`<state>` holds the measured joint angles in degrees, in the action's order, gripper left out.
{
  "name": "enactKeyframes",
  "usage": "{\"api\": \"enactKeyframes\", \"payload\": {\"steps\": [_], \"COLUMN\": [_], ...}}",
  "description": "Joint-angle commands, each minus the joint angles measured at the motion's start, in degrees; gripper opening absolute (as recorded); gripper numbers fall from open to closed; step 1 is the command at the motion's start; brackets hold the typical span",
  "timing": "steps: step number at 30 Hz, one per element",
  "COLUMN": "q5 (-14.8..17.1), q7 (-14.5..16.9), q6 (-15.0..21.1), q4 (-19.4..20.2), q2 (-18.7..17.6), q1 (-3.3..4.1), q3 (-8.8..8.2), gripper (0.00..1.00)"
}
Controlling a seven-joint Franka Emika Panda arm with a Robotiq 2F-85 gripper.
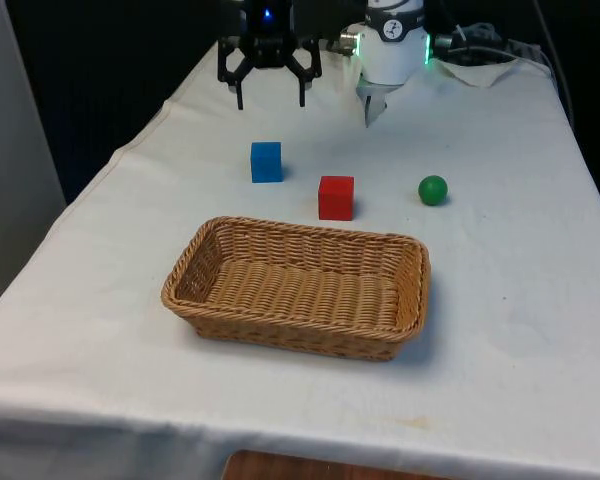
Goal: Place all non-red objects into the basket.
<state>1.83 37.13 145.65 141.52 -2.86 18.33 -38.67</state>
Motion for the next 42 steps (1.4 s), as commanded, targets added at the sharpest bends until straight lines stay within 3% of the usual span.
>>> {"api": "enactKeyframes", "payload": {"steps": [1, 2, 10, 11, 15, 17, 18, 19, 25, 26, 27, 33, 34, 36, 42], "q5": [1.1, 0.2, 4.8, 3.9, 7.8, 10.6, 9.9, 11.5, 17.6, 16.2, 18.4, 22.7, 21.8, 23.7, 24.6], "q7": [1.1, 0.2, 5.2, 4.4, 8.5, 11.1, 10.5, 11.9, 17.1, 16.0, 17.7, 21.0, 20.3, 21.8, 22.4], "q6": [1.0, 0.1, 2.2, 1.8, 2.3, 2.5, 2.0, 2.6, 2.2, 2.1, 2.2, 2.2, 1.9, 2.4, 2.8], "q4": [0.5, 0.1, 0.9, 0.6, 1.0, 0.9, 0.5, 0.9, 0.5, 0.3, 0.5, 0.4, 0.3, 0.4, 0.5], "q2": [-0.2, -0.2, -2.5, -2.9, -3.7, -4.5, -5.3, -4.8, -5.8, -6.3, -5.9, -7.1, -7.4, -7.5, -8.3], "q1": [-0.17, -0.06, -0.57, -0.29, -0.86, -0.80, -0.40, -0.80, -0.86, -0.52, -0.86, -0.74, -0.52, -0.69, -0.69], "q3": [0.06, -0.06, -1.15, -1.43, -1.78, -2.18, -2.58, -2.23, -2.29, -2.75, -2.29, -2.06, -2.41, -2.01, -1.83], "gripper": [1.00, 1.00, 1.00, 1.00, 1.00, 1.00, 1.00, 1.00, 1.00, 1.00, 1.00, 1.00, 1.00, 1.00, 1.00]}}
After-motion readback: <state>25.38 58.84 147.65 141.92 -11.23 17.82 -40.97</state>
